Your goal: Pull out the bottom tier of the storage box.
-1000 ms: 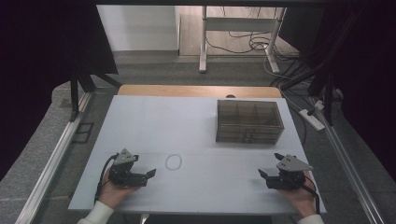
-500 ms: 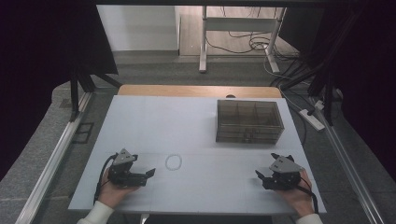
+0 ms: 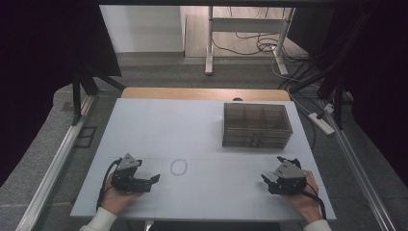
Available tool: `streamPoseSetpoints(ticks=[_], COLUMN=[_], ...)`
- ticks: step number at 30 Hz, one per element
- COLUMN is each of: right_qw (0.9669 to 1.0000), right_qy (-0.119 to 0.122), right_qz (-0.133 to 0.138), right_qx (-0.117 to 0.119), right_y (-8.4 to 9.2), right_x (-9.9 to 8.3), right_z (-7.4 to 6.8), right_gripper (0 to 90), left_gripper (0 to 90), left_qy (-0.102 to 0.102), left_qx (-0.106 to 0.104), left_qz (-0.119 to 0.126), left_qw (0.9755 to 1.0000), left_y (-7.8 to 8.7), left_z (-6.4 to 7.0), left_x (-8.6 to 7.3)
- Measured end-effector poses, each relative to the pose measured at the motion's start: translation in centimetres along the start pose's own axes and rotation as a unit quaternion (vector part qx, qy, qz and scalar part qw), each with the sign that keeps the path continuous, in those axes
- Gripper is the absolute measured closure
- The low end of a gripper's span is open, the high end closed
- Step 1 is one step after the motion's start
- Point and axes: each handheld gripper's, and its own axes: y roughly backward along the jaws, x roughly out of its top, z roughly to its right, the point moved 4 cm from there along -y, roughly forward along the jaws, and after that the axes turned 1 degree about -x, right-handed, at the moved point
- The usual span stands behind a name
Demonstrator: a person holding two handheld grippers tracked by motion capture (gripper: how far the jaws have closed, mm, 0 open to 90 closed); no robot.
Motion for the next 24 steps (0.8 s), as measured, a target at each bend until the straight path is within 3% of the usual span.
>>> streamPoseSetpoints(ticks=[24], right_qw=[0.998], right_qy=[0.061], right_qz=[-0.006], right_qx=[-0.017], right_y=[-1.1], right_x=[1.0], right_z=[-1.1], right_gripper=[20.5], left_gripper=[7.6], left_qy=[-0.002], left_qx=[0.0], left_qz=[-0.004], left_qw=[1.0], left_y=[-0.1], left_z=[0.0], left_x=[-0.1])
